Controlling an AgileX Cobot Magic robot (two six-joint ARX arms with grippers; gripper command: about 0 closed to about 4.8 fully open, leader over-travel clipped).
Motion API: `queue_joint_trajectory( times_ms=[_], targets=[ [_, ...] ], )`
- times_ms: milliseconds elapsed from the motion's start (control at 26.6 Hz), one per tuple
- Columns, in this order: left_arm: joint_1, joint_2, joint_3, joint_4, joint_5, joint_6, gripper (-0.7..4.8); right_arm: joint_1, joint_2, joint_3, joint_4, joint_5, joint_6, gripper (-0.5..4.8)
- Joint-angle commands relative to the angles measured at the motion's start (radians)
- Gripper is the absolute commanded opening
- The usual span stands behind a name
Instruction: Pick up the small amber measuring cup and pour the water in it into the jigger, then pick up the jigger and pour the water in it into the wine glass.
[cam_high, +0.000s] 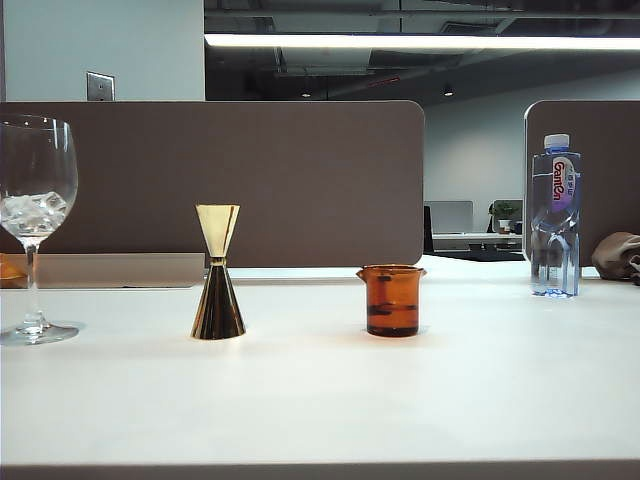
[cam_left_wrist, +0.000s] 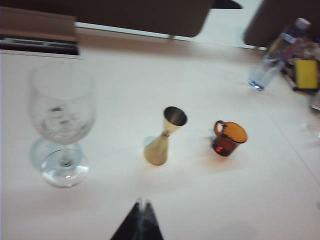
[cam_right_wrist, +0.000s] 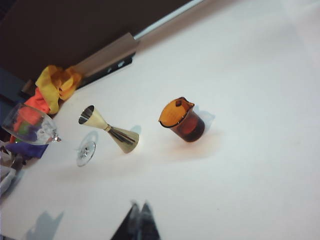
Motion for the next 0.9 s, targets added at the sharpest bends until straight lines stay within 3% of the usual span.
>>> queue_joint_trajectory(
  times_ms=[38,188,376,639,903],
  targets=[
    [0.0,0.014,0.047,-0.042,-0.021,0.007,-0.02,0.002,0.082,0.035,0.011,-0.055,-0.067,-0.05],
    [0.0,0.013,0.045,-0.045,0.015,0.097,-0.02,0.037,0.168,0.045,0.11,-0.084,-0.078,0.04],
    [0.0,0.013,0.045,-0.042,0.025,0.1,-0.02,0.051,0.251,0.045,0.29,-0.098,-0.07,0.33],
    [-0.023,0.013,0.043,-0.04,0.063,0.1,-0.02,0.053,0.385,0.045,0.304,-0.192,-0.072,0.33],
    [-0.05,0.013,0.025,-0.033,0.066,0.1,-0.02,0.095,0.506,0.041,0.367,-0.188,-0.122,0.32]
  ],
)
